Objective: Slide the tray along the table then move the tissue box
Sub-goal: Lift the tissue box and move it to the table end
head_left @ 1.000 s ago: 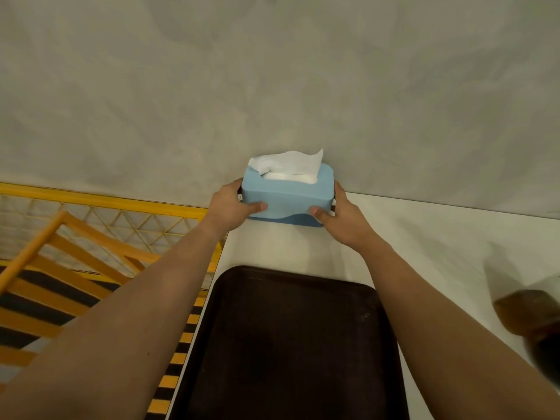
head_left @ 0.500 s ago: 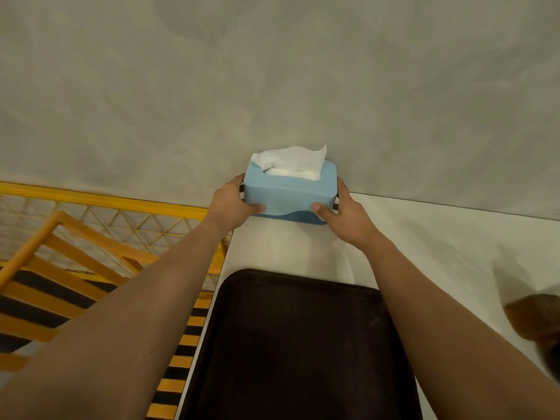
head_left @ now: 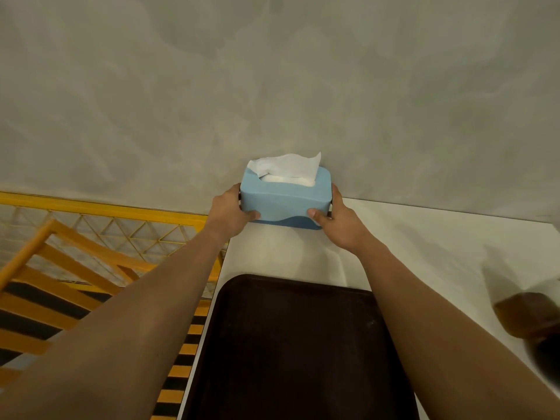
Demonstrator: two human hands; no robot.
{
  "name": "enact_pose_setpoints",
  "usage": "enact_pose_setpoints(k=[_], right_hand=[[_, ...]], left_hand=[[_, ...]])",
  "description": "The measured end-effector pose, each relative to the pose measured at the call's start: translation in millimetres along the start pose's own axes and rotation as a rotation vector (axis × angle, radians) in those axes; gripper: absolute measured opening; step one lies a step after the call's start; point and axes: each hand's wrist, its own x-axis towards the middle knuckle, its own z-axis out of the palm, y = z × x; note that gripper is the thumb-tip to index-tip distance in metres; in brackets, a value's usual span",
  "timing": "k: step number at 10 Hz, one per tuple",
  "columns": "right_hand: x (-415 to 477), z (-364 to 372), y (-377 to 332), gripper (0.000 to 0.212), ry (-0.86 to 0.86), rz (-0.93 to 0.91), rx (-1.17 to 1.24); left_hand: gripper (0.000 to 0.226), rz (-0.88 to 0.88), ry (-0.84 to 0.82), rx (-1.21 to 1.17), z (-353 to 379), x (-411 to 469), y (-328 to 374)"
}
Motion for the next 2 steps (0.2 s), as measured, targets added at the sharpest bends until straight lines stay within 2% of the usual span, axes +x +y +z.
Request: enact_pose_setpoints(k=[1,2], right_hand=[[-1,-7,-6,0.08,-0.017,0.017,-0.067],[-5,-15,-16,0.094,0.005,0.044,-0.134]], left_hand=[[0.076,-0.025,-0.011,0.015,-2,-3,3],[0.096,-0.025,0.001,0.01,-9,-12,11]])
